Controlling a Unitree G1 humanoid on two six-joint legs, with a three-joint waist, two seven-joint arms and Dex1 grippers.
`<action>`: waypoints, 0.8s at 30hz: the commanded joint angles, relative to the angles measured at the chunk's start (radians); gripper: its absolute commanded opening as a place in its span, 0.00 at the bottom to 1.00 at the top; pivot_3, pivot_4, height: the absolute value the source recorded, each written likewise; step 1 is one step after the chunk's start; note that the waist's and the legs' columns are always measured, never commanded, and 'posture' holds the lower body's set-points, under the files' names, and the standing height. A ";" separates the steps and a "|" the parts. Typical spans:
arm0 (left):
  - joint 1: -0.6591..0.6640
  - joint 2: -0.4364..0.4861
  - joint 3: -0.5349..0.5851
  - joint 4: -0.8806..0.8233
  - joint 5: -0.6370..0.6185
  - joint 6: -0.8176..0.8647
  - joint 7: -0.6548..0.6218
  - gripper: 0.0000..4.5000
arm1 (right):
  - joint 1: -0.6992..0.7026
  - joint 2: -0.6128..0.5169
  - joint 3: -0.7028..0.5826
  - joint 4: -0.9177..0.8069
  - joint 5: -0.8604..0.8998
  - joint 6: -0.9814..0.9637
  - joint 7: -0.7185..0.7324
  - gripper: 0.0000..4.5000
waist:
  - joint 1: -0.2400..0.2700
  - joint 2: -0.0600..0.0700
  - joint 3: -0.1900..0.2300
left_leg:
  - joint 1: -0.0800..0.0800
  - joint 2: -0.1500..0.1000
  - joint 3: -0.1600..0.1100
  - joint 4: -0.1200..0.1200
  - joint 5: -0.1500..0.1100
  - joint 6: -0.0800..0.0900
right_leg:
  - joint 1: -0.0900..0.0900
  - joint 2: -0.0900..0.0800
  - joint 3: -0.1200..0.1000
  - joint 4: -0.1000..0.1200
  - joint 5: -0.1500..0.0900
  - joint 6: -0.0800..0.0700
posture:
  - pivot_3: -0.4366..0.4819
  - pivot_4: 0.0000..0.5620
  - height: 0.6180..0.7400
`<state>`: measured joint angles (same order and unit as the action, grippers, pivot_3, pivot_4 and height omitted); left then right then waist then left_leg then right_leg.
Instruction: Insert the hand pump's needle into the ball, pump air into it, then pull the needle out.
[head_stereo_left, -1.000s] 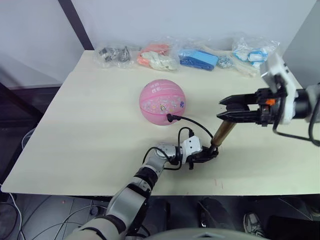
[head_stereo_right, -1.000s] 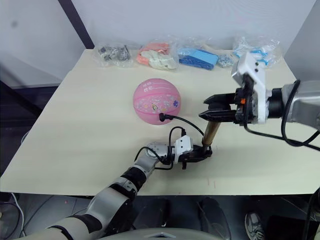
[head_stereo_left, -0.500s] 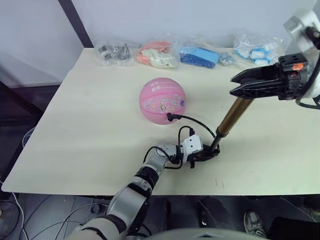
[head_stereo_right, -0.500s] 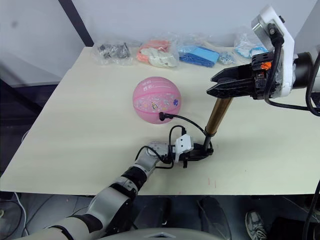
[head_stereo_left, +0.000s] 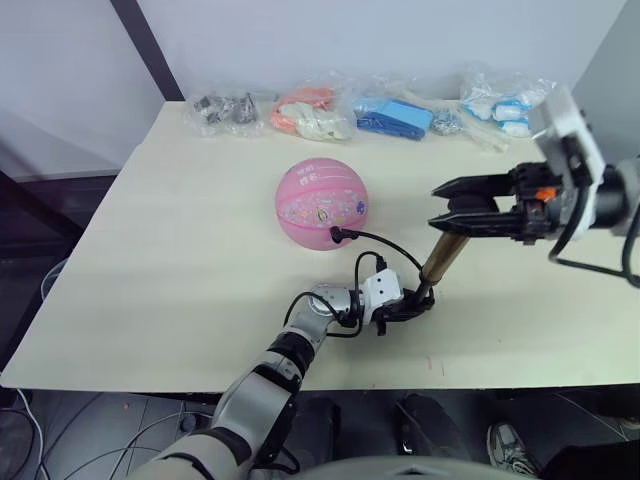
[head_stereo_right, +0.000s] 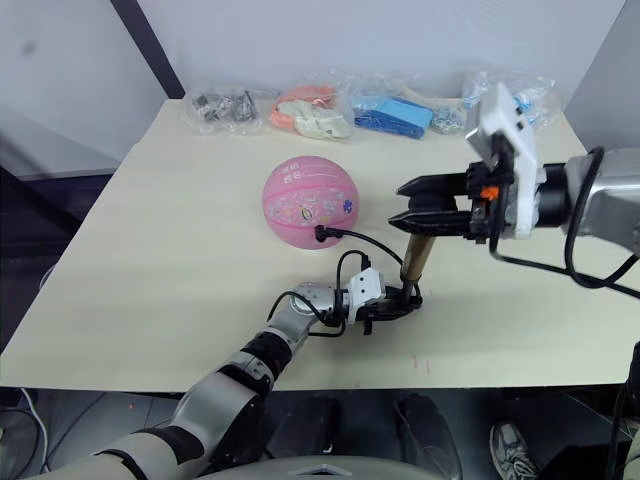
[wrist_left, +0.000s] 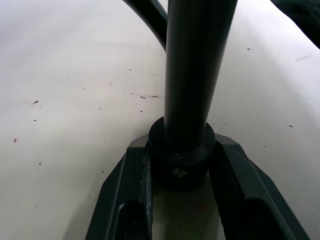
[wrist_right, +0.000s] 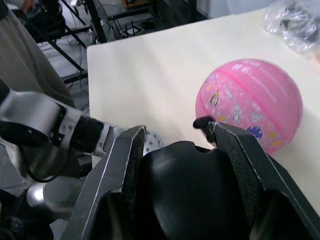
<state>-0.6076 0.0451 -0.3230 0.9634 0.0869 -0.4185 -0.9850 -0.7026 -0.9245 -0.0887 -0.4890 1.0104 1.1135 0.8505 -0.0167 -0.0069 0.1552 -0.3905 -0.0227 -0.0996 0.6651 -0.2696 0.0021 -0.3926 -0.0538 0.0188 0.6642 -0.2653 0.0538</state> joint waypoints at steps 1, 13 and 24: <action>0.038 0.014 -0.007 0.034 0.016 0.025 -0.010 0.25 | 0.099 0.020 0.115 -0.042 -0.090 -0.043 -0.010 0.39 | 0.000 -0.001 -0.002 | 0.001 0.000 0.000 0.000 0.000 0.000 | 0.001 0.000 0.000 0.000 0.000 0.000 | 0.48 0.27 0.99; 0.055 0.015 -0.005 0.009 0.009 0.036 -0.003 0.25 | 0.257 0.124 0.304 -0.009 -0.351 -0.205 -0.049 0.39 | -0.001 -0.005 -0.005 | 0.011 0.000 0.000 -0.002 0.000 0.000 | 0.011 0.001 0.000 -0.002 0.000 0.000 | 0.48 0.27 0.99; 0.078 0.047 0.002 -0.013 0.011 0.053 0.005 0.25 | 0.198 0.109 0.136 -0.059 -0.261 -0.177 -0.022 0.39 | -0.003 -0.005 -0.004 | 0.011 0.000 0.000 -0.002 0.000 0.000 | 0.010 0.001 0.001 -0.002 0.000 0.000 | 0.48 0.27 0.99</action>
<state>-0.5637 0.0608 -0.3234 0.9125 0.0845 -0.4004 -0.9791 -0.4700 -0.8036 0.0975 -0.5256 0.7003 0.9174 0.8049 -0.0193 -0.0119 0.1509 -0.3801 -0.0225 -0.1003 0.6627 -0.2698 0.0020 -0.3825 -0.0534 0.0191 0.6618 -0.2656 0.0537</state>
